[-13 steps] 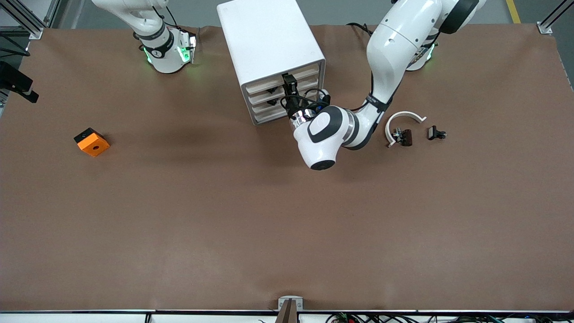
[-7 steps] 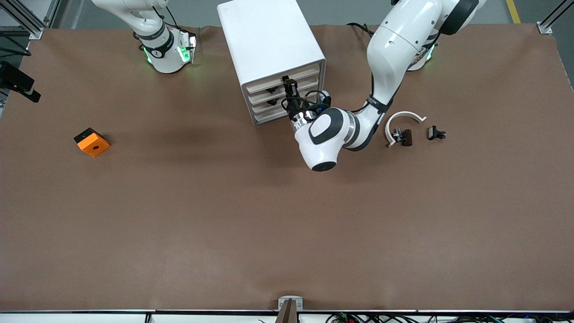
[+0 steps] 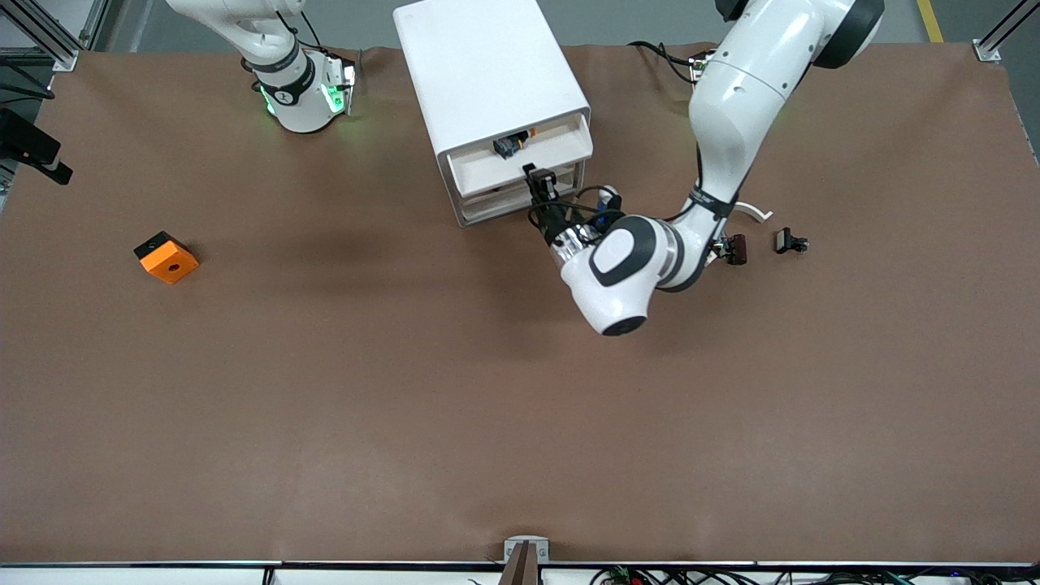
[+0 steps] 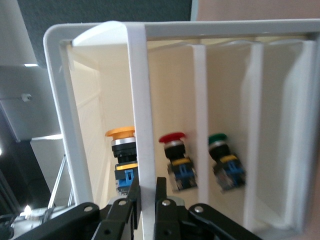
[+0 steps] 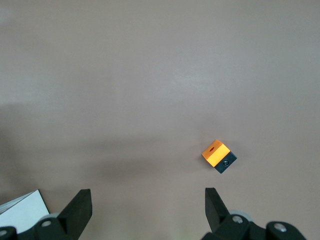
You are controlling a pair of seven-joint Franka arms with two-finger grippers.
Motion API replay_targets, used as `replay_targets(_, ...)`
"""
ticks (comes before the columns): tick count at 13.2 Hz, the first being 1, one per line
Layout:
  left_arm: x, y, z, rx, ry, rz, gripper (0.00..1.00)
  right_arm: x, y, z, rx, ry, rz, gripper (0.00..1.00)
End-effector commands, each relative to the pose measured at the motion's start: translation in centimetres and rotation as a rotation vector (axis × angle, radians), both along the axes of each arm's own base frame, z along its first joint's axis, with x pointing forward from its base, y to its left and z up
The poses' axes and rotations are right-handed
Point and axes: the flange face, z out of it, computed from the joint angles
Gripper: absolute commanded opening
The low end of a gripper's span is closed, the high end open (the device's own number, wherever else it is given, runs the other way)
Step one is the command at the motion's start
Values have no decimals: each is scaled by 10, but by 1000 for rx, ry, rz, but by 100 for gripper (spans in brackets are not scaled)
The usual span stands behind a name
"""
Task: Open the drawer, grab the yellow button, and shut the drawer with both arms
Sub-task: 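Pull the drawer open with the left gripper while the right gripper reaches in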
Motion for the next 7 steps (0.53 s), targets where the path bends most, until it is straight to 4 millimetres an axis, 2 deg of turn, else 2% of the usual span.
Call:
replay_targets(1,38,18,12,-79,-75,66,0,13,5,-10,7,24,9,100)
replay_targets(2,46,26,12,-87,-91,87,0,17,4,-18,7,39,8,100)
replay_targets(4,67,43,13,-88,-131,148,0,38,4,-49,5,92,10,100)
replay_targets(5,76,51,15,-95,-151,170,0,43,6,-54,-2,91,14,100)
replay_targets(7,93,68,15,-121,-204,214,0,76,6,-111,-38,155,21,100)
